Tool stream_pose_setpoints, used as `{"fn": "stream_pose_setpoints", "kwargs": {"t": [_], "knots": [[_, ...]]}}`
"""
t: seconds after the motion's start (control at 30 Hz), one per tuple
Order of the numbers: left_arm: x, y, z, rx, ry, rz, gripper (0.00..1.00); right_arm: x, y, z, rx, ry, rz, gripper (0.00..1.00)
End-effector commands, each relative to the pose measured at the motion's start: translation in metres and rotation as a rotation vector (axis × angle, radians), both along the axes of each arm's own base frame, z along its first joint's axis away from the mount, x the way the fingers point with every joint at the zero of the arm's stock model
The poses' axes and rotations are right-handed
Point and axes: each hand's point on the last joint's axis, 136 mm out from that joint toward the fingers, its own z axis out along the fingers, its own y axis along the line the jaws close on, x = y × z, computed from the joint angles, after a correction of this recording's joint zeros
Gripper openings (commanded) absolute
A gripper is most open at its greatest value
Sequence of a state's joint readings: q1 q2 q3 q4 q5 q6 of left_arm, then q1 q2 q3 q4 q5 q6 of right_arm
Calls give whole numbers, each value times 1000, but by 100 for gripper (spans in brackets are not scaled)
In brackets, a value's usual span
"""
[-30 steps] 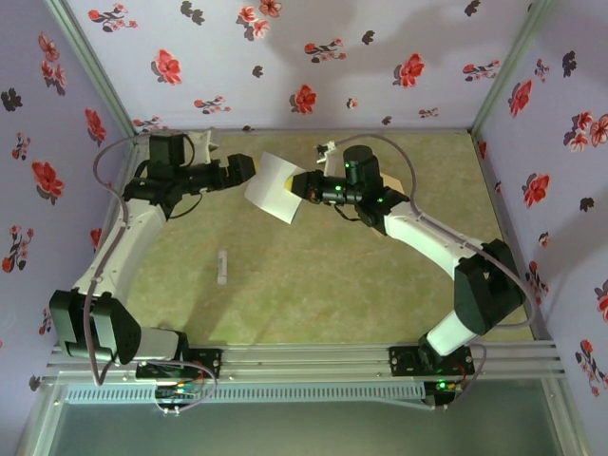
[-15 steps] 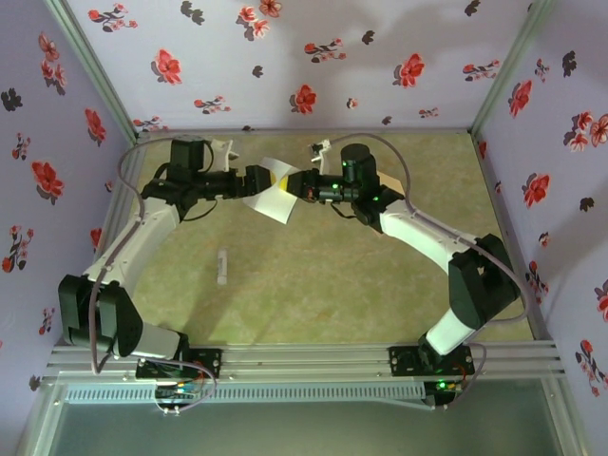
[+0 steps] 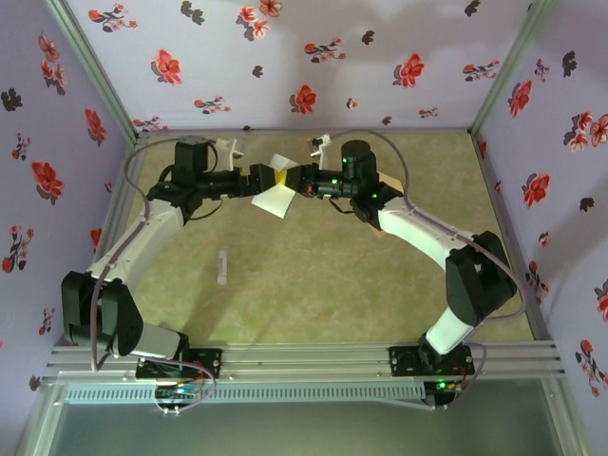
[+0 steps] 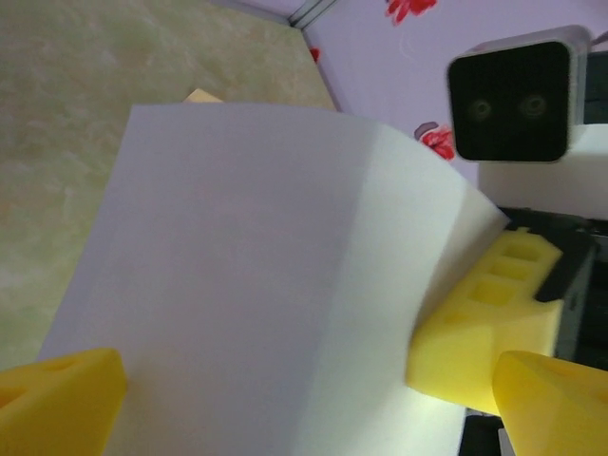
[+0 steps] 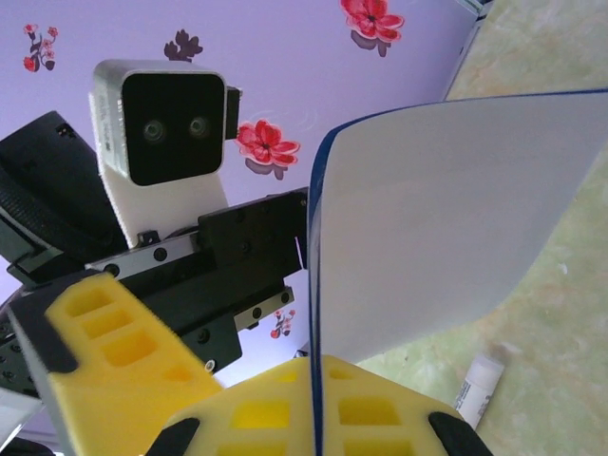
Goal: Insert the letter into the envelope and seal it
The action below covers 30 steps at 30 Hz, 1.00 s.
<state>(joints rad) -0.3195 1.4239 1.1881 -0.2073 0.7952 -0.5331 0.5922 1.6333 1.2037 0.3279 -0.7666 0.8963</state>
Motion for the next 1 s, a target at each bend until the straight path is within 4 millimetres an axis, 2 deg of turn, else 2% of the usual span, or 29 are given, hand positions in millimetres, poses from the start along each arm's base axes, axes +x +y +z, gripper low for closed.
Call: {"fn": "stream_pose_setpoints", "kwargs": {"t": [0.0, 0.47, 0.6, 0.73, 0.97], "knots": [[-6, -13, 10, -46, -19, -54, 99, 7, 2, 13, 39, -29, 10, 0], [-10, -20, 21, -69, -33, -74, 88, 18, -1, -4, 49, 4, -5, 0], [-9, -20, 20, -66, -32, -73, 76, 18, -3, -5, 49, 6, -11, 0], [-8, -20, 16, -61, -26, -74, 59, 19, -5, -5, 50, 6, -16, 0], [-8, -21, 15, -57, -22, -77, 45, 20, -8, -5, 52, 6, -22, 0]]}}
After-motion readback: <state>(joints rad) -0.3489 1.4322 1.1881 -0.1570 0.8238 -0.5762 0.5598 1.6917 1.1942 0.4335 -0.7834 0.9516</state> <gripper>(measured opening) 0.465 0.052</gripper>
